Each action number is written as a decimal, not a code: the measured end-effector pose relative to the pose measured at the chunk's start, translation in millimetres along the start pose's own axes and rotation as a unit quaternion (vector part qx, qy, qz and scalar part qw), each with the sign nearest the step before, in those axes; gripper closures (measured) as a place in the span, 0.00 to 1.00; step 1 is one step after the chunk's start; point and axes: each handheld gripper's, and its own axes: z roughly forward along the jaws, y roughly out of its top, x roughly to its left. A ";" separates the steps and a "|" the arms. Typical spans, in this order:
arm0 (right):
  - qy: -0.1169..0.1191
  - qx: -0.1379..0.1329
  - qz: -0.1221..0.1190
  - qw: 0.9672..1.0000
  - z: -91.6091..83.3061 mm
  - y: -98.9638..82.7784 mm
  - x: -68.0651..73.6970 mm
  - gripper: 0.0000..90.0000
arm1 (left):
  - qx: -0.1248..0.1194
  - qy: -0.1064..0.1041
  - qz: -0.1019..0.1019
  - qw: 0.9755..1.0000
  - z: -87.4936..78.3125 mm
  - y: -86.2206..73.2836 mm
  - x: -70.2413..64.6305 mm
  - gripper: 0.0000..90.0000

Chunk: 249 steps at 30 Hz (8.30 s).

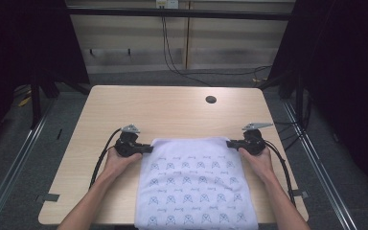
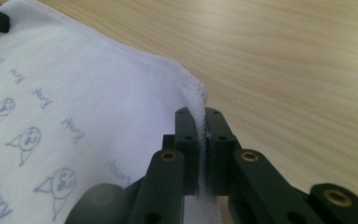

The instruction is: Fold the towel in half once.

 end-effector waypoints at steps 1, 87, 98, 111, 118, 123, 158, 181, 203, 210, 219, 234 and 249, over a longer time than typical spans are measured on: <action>0.001 -0.003 0.001 1.000 -0.8 0.8 0.0 0.95 | -0.001 0.002 0.004 1.000 -2.8 0.9 -0.5 0.97; 0.077 0.048 -0.014 0.996 -123.0 -102.7 92.2 0.96 | 0.045 -0.089 0.031 0.995 -70.2 -85.4 -131.3 0.97; 0.062 0.098 -0.016 0.993 -100.4 -103.2 90.1 0.97 | 0.072 -0.070 0.037 0.994 -59.4 -82.5 -123.3 0.97; 0.077 0.087 -0.016 0.993 -71.4 -79.1 71.5 0.96 | 0.054 -0.010 0.054 0.997 -48.0 -58.4 -88.1 0.97; 0.065 0.080 -0.014 0.995 -52.9 -61.2 58.7 0.97 | 0.033 0.012 0.036 0.999 -40.4 -45.6 -61.1 0.97; 0.051 0.078 -0.030 0.995 -38.3 -45.8 52.6 0.97 | 0.022 0.027 0.018 0.999 -34.8 -36.1 -43.5 0.97; -0.066 0.056 0.012 0.996 61.2 61.2 -20.9 0.97 | -0.041 0.116 -0.054 0.991 12.3 31.6 60.1 0.97; 0.034 -0.146 -0.069 0.986 -95.0 89.2 42.1 0.96 | -0.186 0.038 0.047 0.981 -141.3 60.2 -36.9 0.97; 0.085 -0.063 -0.082 0.991 -117.3 -31.2 87.4 0.95 | -0.082 -0.044 0.045 0.995 -118.4 -57.1 -88.8 0.97; 0.099 0.035 -0.093 0.990 -103.9 -78.4 102.2 0.90 | 0.005 -0.049 0.048 0.998 -97.6 -85.0 -94.6 0.95; 0.150 0.077 -0.091 0.981 -103.4 -95.5 115.8 0.74 | 0.028 -0.067 0.065 0.995 -97.6 -98.8 -107.4 0.88; 0.125 0.008 -0.065 0.990 -124.4 -92.4 115.2 0.62 | -0.040 -0.062 0.039 0.996 -114.1 -82.7 -91.7 0.73; 0.049 0.015 -0.049 0.997 -47.7 -28.3 74.4 0.54 | 0.000 0.019 0.001 1.000 -41.5 -23.0 -27.1 0.64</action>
